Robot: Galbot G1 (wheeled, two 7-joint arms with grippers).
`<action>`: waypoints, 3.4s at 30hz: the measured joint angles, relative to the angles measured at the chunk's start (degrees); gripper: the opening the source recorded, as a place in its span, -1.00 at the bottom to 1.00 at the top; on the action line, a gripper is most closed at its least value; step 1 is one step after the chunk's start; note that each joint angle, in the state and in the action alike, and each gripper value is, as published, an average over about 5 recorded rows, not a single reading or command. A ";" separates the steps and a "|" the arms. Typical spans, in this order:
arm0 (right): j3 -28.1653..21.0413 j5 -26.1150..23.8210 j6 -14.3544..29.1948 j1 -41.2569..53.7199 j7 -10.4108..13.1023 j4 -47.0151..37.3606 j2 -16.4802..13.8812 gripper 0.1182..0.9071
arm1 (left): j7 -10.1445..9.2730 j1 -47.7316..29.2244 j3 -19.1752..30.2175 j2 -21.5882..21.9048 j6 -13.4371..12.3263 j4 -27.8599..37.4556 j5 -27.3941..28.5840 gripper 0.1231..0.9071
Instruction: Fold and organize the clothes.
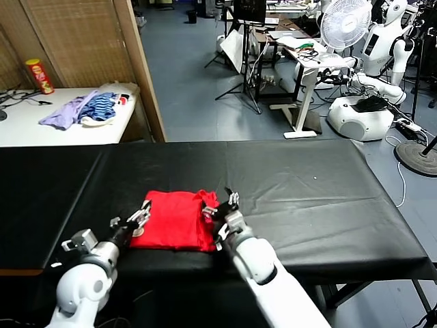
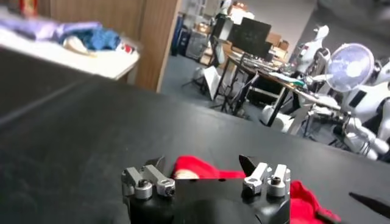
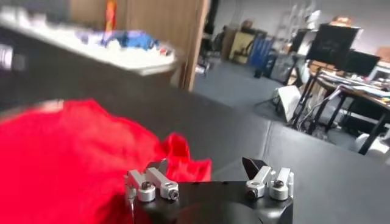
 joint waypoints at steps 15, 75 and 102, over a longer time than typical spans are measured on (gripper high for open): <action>7.85 12.46 0.19 -4.52 1.21 10.86 -1.91 0.72 | -1.20 0.27 -2.56 -0.51 2.98 4.43 -18.55 0.62; 12.48 5.72 -6.68 -16.31 -2.14 15.35 -2.91 0.72 | 0.42 3.56 15.74 4.42 -6.69 -8.04 39.04 -0.67; -4.27 20.26 -9.20 1.56 -6.91 -6.91 2.36 0.03 | 6.00 6.61 15.98 2.98 -19.81 -12.52 29.65 0.72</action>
